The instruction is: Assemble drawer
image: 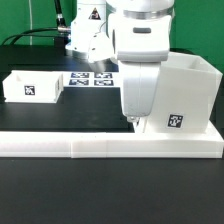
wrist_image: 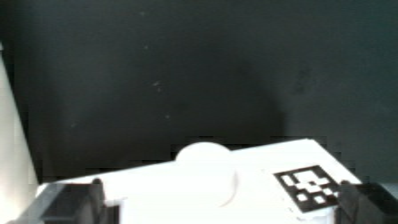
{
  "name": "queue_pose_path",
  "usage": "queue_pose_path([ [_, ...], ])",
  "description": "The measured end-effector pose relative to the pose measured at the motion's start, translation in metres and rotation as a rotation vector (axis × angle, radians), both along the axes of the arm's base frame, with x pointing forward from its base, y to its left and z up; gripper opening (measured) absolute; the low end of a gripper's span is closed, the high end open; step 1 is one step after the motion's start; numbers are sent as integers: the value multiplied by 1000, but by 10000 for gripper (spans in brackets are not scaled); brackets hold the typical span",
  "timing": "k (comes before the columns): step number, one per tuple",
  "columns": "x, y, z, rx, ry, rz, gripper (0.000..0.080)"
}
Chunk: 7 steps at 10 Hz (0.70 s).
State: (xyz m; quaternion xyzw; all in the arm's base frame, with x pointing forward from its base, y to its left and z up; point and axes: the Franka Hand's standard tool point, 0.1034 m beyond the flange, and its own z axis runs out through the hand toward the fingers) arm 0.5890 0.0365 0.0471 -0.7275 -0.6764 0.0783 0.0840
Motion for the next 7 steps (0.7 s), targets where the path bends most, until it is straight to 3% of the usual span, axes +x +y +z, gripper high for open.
queue_pose_path([
  [2,0,-3,-3,-1,2,8,648],
  [4,-5,-30,-2,17,1,89,648],
  [7,-3,-57,11,26,-17,121,648],
])
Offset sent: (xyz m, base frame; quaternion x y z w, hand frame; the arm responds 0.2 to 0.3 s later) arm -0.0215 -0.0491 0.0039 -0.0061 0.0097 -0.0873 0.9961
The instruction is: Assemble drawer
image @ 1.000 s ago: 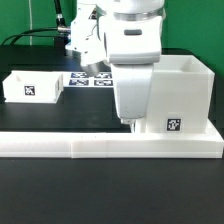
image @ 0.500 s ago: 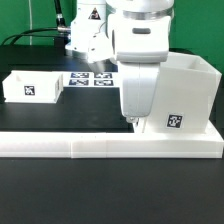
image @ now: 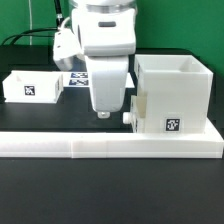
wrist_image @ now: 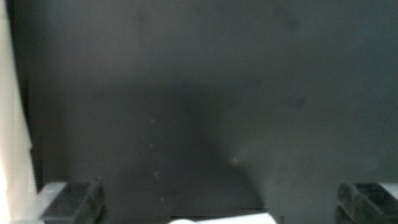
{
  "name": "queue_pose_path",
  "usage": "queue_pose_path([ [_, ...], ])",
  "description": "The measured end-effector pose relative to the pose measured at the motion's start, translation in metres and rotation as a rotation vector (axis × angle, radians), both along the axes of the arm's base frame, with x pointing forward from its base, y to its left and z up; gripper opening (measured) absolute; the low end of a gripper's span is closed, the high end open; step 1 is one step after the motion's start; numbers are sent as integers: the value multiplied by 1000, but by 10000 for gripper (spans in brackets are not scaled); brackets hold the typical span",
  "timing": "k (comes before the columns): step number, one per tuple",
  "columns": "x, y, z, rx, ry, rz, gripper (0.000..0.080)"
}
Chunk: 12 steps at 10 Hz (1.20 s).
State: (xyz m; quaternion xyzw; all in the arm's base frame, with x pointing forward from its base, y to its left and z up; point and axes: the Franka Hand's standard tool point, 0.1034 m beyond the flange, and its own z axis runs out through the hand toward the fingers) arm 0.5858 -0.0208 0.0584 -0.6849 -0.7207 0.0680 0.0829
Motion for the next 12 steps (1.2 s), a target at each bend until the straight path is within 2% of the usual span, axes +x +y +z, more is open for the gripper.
queue_pose_path([
  [2,-7,-12,18,-15,-60,-7,648],
  [4,-34,-20,27,-22,-131,-23,648],
  [6,-81,-16,18,-13,-183,-53,648],
  [7,-98,-12,5,-7,-193,-50,648],
  [8,-107,-11,-4,-3,-170,-55,648],
  [12,-105,-15,-3,-20,-171,-170,648],
])
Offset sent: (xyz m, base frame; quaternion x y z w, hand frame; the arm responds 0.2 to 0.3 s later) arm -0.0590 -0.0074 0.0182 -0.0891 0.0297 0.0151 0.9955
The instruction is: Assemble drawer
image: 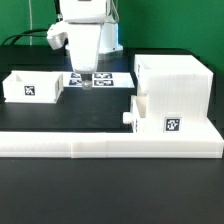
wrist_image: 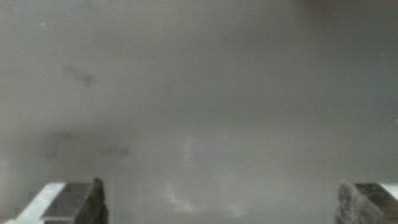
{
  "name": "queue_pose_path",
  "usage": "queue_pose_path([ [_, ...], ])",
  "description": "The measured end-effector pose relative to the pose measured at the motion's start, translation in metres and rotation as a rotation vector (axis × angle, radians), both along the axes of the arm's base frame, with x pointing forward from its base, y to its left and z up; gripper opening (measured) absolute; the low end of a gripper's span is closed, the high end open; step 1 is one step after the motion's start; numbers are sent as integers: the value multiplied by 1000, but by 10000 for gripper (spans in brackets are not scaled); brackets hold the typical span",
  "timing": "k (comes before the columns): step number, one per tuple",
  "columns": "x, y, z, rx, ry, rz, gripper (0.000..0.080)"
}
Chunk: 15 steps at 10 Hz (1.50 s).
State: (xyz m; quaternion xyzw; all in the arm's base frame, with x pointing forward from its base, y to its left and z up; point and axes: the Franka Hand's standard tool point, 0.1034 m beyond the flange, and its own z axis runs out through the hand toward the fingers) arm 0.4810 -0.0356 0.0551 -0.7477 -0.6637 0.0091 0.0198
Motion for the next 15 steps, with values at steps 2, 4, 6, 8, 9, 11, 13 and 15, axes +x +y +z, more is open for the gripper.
queue_pose_path([
  [2,-14,-27,1,-16,-8,-182,648],
  [4,-36,-47,1,-20,-31,-330,648],
  [6,-44,-55,0,-19,-41,-448,648],
  [8,-44,-54,-1,-20,-38,-556,648],
  [9,-44,-54,-1,-21,-36,-630,648],
  [11,-50,-59,-5,-20,-38,-841,648],
  [13,-59,-61,-10,-17,-67,-1063,648],
  [15,-65,-59,-16,-10,-53,-1258,648],
])
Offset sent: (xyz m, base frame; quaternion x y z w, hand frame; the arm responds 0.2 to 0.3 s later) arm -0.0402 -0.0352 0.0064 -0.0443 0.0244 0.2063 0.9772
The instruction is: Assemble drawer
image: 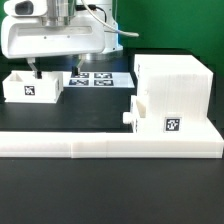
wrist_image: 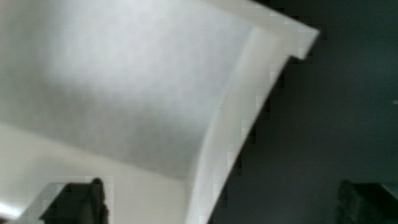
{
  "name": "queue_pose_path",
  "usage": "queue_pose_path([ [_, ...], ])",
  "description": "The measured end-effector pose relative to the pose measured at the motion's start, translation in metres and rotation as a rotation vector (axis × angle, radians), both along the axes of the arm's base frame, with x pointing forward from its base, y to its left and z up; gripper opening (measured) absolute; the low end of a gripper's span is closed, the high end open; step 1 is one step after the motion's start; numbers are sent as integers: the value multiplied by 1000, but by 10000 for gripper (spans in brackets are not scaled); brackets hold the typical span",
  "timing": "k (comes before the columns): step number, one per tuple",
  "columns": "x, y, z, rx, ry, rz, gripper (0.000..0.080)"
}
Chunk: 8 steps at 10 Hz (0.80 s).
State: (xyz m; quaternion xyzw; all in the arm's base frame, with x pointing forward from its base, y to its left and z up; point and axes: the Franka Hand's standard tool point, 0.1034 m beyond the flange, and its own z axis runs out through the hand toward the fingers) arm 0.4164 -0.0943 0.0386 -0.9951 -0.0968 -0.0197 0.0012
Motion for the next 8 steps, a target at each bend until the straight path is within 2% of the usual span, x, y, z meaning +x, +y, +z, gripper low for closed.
queue_pose_path([
  [3,-7,-1,-15,18,9,-178,648],
  [6,-19,0,-29,17,17,-184,648],
  [8,-29,5,-33,10,10,-185,648],
])
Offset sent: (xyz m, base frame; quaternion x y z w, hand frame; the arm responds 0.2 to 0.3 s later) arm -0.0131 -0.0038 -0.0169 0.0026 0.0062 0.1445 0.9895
